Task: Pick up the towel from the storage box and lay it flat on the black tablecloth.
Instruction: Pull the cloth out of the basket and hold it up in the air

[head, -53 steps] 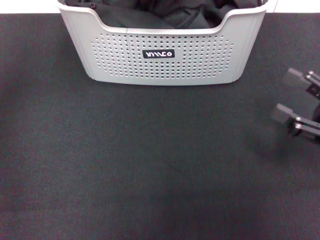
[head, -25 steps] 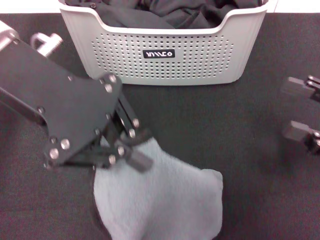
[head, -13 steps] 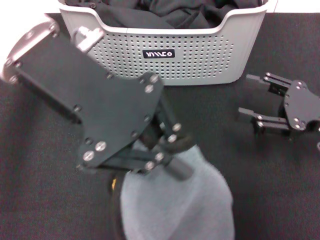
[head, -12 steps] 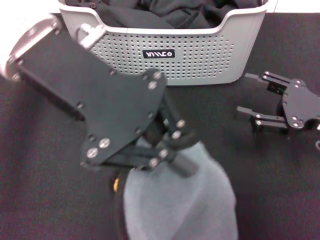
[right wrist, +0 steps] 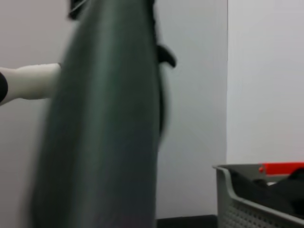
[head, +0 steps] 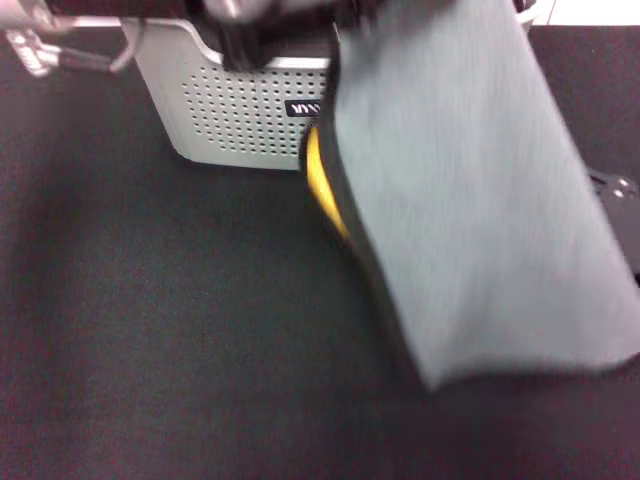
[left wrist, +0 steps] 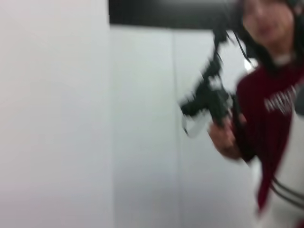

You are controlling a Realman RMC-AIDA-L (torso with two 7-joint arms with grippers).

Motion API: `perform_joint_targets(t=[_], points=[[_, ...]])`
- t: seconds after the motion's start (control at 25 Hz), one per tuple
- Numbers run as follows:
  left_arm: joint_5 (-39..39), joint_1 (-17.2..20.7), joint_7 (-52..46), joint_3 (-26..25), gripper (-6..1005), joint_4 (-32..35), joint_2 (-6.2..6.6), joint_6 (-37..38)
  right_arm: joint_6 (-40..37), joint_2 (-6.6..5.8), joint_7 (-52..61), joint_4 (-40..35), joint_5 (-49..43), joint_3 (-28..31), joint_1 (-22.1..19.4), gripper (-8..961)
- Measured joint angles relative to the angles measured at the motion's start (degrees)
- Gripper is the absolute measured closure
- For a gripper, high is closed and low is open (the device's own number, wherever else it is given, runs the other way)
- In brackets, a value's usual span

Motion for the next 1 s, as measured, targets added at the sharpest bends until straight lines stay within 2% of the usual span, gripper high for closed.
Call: perform_joint_targets(t=[0.12, 0.28, 0.44, 0.72, 0.84, 1.0], points=[[-4.63, 1.44, 0.51, -0.84, 951, 0.04, -0.16, -3.02, -3.0, 0.32, -5.01, -0.22, 3.89, 0.24, -3.15, 130], [-6.85, 2.14, -0.27, -0.5, 950, -0.33, -0.4, -6.84, -5.86, 0.59, -10.97, 1.28, 6.86, -0.13, -4.89, 132], [-7.24, 2.24, -0.22, 0.56, 949, -0.21, -1.97, -11.62, -7.45, 0.72, -16.26, 5.79, 7.25, -0.24, -5.05, 131], [-12.22, 2.9, 1.95, 2.81, 946, -0.81, -2.13, -16.5, -6.05, 0.7, -24.1, 13.63, 10.13, -0.15, -5.62, 149], [-16.66, 3.01, 4.01, 4.65, 946, -2.4, -2.21, -18.16, -6.08, 0.71, -27.65, 18.03, 10.17, -1.21, -2.88, 158], [-20.17, 2.73, 6.94, 6.79, 944, -5.07, -2.23, -19.29, -5.49, 0.72, -41.34, 29.58, 11.35, 1.55, 3.91, 170]])
